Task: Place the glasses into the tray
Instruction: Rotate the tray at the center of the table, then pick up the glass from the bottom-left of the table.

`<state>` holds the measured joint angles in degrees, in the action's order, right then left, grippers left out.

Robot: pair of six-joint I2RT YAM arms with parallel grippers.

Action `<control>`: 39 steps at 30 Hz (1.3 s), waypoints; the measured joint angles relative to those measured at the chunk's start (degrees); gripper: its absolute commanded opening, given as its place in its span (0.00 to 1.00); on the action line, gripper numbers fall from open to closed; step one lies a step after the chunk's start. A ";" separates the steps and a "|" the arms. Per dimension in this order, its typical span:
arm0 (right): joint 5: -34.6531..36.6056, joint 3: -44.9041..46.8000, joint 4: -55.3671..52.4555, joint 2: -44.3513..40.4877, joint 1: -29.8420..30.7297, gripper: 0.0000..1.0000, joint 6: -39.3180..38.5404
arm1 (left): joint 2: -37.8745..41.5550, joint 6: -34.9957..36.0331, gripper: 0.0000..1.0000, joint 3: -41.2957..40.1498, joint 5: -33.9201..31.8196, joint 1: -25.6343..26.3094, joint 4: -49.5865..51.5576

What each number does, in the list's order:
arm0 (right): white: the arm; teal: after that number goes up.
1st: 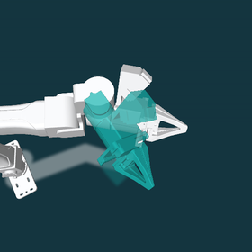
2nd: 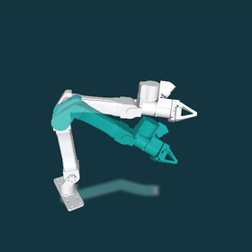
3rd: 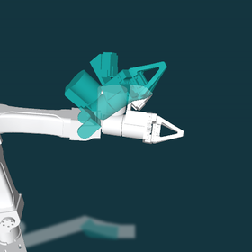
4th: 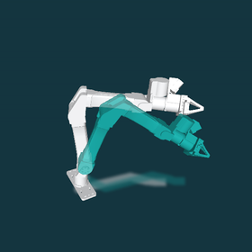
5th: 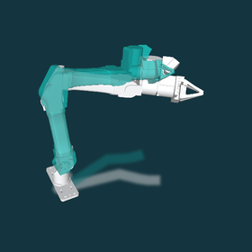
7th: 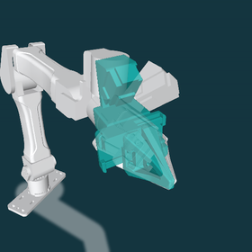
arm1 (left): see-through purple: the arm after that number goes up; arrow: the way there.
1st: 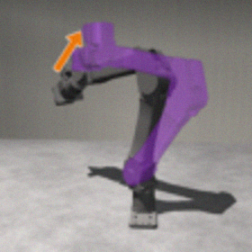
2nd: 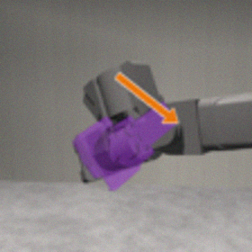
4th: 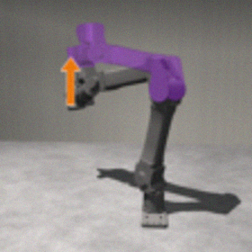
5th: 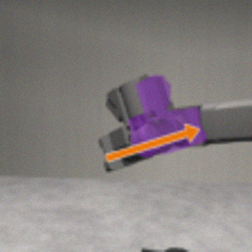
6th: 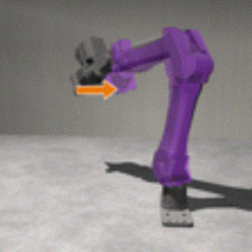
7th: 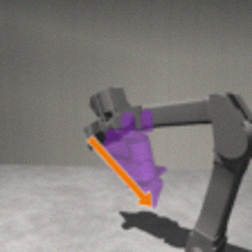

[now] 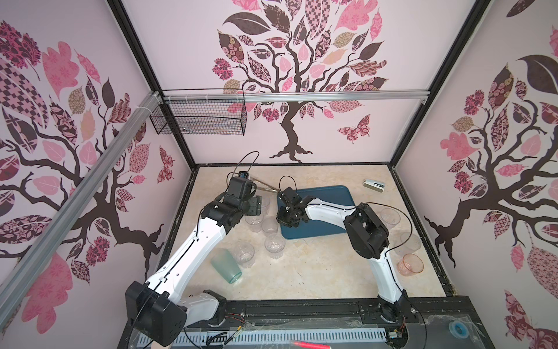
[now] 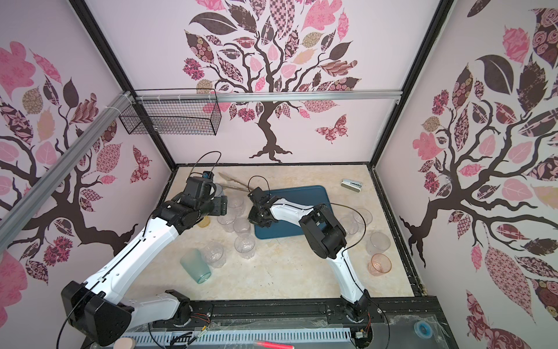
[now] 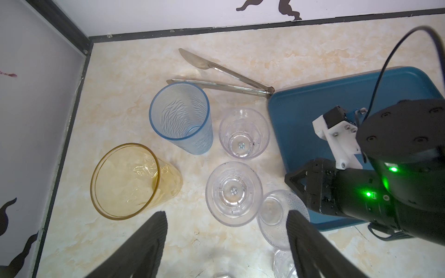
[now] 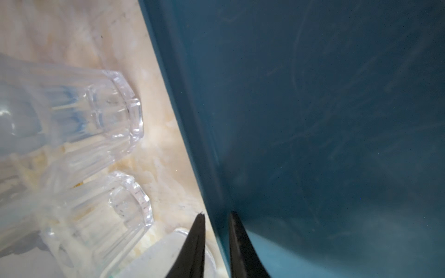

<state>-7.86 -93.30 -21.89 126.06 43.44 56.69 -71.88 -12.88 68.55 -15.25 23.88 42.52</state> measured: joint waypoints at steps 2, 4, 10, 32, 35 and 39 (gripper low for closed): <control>1.16 0.66 0.35 -0.48 -0.07 0.38 -0.46 | 0.22 -0.76 0.80 0.00 0.22 -1.09 0.63; 2.10 1.46 0.04 -1.57 -0.15 0.45 -1.84 | 0.90 -1.97 0.79 0.00 0.35 -2.56 1.75; 4.96 1.57 -4.35 -8.11 -0.39 0.55 -10.10 | 5.33 -9.62 0.77 -0.07 1.46 -10.29 9.31; 0.17 0.63 -12.17 -22.05 6.45 0.77 -30.93 | 4.26 -30.80 0.88 -11.74 12.90 -24.98 29.64; -1.44 -1.05 -11.93 -22.05 8.83 0.77 -31.63 | 4.31 -32.24 0.95 -14.34 13.22 -25.00 29.77; -1.79 -0.81 -11.85 -22.05 8.96 0.77 -32.06 | 4.31 -33.55 0.97 -16.74 14.73 -25.03 29.86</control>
<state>-9.65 -94.11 -33.74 104.01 52.40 24.62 -67.57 -46.44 51.81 -0.51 -1.15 72.38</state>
